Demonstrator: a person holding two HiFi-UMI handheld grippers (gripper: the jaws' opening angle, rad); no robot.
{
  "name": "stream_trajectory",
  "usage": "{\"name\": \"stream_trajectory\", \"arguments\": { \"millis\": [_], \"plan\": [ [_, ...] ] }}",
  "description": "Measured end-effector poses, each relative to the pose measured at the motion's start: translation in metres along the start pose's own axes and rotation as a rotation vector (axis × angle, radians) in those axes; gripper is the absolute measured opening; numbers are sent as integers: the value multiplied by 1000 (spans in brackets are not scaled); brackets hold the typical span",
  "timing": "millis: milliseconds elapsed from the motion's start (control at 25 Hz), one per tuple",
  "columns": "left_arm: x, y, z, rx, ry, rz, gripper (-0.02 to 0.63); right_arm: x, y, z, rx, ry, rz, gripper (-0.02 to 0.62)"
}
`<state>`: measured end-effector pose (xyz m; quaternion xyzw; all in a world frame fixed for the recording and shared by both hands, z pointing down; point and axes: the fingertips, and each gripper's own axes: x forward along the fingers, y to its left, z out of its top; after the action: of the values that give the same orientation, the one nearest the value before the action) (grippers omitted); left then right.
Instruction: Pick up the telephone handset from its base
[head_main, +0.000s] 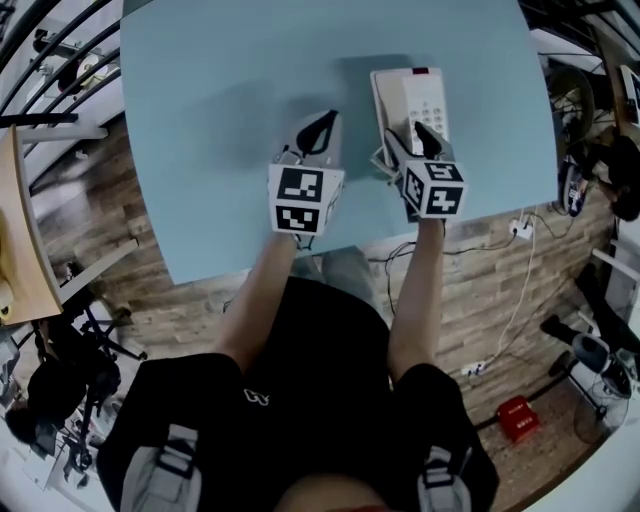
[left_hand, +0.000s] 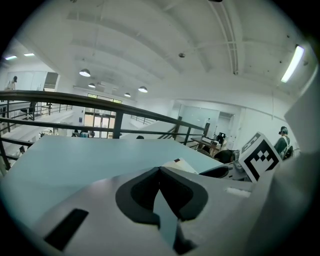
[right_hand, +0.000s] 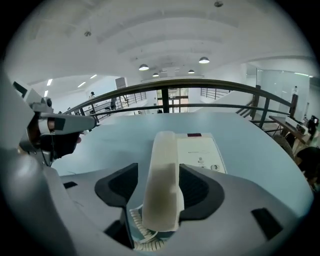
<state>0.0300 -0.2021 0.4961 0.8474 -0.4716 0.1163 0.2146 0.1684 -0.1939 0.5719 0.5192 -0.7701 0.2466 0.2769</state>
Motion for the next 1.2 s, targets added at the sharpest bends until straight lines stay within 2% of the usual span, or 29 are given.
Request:
{"name": "stream_trajectory", "arguments": {
  "millis": [280, 480, 640, 880, 1200],
  "plan": [
    [7, 6, -2, -10, 10, 18, -1, 24, -5, -6, 2, 74, -54, 253],
    [6, 13, -3, -20, 11, 38, -2, 28, -11, -9, -3, 114, -112, 211],
    [6, 18, -3, -31, 8, 58, -2, 30, -12, -9, -9, 148, -108, 206],
    [-1, 11, 2, -26, -15, 55, -2, 18, -9, 3, 0, 79, -116, 202],
    [-19, -13, 35, 10, -91, 62, -2, -23, -2, 19, 41, -33, -90, 201]
  ]
}}
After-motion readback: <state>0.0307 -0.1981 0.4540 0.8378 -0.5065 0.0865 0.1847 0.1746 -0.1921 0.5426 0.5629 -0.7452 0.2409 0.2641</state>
